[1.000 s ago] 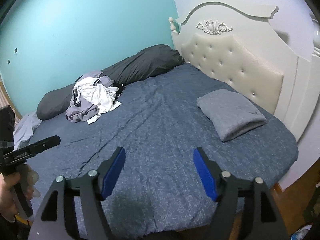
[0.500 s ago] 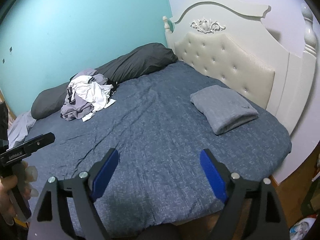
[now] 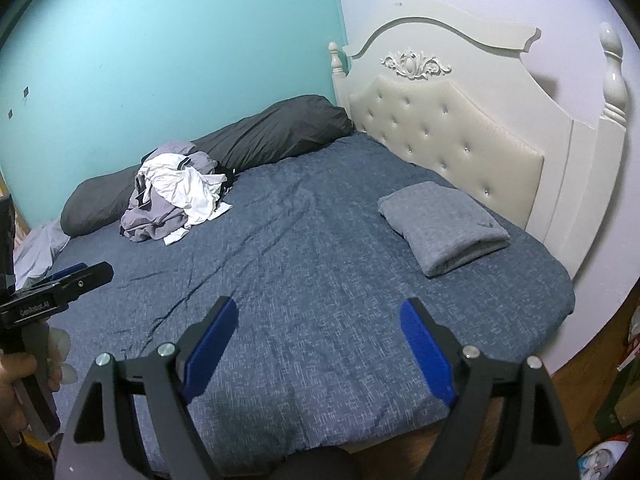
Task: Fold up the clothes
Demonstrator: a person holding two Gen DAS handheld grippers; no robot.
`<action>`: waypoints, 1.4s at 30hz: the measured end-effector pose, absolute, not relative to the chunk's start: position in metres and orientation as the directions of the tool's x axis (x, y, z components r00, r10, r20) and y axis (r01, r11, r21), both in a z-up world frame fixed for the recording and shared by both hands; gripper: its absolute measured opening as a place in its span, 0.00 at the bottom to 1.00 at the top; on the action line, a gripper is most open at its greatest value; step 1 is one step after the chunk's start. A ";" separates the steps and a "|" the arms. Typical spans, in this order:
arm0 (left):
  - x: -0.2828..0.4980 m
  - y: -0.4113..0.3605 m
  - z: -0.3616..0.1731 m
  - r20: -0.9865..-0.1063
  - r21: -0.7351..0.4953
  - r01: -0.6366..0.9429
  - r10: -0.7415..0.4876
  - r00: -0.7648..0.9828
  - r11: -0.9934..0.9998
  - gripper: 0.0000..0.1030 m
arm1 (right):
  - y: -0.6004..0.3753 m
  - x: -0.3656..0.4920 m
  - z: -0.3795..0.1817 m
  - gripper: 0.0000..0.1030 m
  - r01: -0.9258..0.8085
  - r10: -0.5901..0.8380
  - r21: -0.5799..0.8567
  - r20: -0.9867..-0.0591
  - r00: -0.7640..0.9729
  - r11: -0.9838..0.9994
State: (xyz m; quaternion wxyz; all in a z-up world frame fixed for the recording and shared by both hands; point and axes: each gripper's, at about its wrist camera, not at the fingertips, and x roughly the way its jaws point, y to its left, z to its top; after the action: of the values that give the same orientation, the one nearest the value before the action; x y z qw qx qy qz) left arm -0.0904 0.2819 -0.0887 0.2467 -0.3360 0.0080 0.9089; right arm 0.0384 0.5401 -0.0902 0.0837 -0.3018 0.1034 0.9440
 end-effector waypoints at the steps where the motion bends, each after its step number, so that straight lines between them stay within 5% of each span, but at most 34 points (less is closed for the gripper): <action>1: -0.089 0.282 -0.088 -0.613 -0.149 -0.457 0.445 -0.653 -0.877 1.00 | 0.540 0.039 -0.090 0.83 -0.221 0.097 0.143 -0.586 -0.804 -0.965; 42: -0.076 0.291 -0.084 -0.591 -0.103 -0.467 0.432 -0.682 -0.878 1.00 | 0.542 0.045 -0.085 0.83 -0.224 0.101 0.150 -0.569 -0.816 -0.963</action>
State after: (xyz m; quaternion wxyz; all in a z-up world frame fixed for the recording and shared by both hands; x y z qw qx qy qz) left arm -0.0758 0.2908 -0.0839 0.2451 -0.3149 0.0281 0.9165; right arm 0.0450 0.5415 -0.0850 0.0856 -0.2911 0.1055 0.9470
